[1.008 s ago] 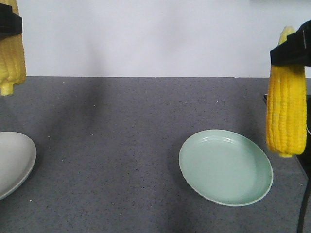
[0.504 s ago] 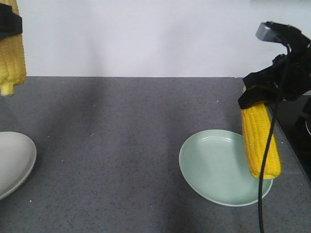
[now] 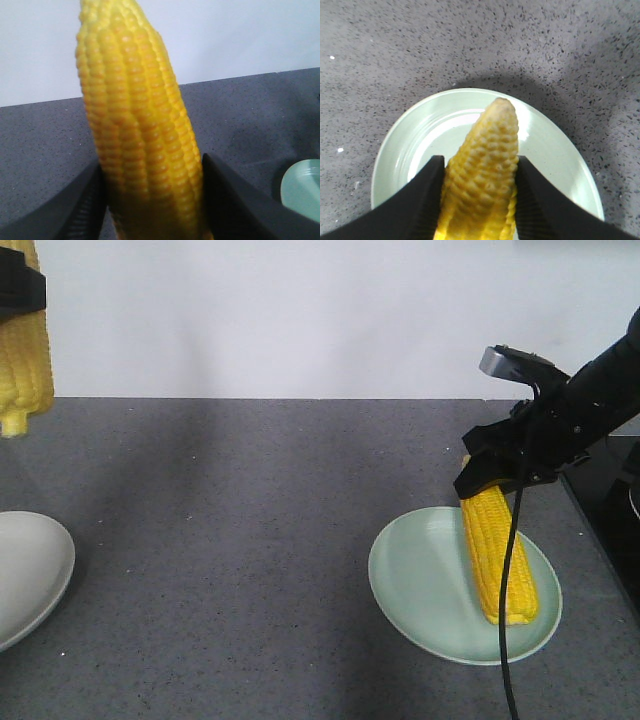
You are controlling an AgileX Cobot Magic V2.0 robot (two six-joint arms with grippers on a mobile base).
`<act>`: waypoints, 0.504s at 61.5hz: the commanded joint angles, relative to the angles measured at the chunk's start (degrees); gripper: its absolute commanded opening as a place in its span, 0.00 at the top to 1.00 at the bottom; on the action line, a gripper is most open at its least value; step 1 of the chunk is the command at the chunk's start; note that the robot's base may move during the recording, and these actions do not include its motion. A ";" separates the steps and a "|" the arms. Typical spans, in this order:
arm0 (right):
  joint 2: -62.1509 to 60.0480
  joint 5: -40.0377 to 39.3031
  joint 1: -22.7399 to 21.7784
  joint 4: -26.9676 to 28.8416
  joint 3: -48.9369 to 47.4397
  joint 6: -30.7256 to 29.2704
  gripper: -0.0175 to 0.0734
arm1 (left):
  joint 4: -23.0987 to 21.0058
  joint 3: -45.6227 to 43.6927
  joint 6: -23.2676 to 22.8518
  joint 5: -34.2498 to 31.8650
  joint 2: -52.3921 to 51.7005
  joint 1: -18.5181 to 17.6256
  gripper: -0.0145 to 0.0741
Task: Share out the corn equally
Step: 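Lower the right gripper's cob onto the green plate and open it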
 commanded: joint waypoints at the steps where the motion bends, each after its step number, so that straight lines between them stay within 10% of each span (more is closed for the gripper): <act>1: -1.55 1.39 -0.29 2.49 -1.28 -0.96 0.56 | 0.21 -1.74 -0.39 -4.08 -0.99 0.02 0.69; 31: -1.02 1.73 -0.29 2.44 -1.28 -2.23 0.27 | 0.21 -1.74 -0.39 -4.08 -0.99 0.02 0.69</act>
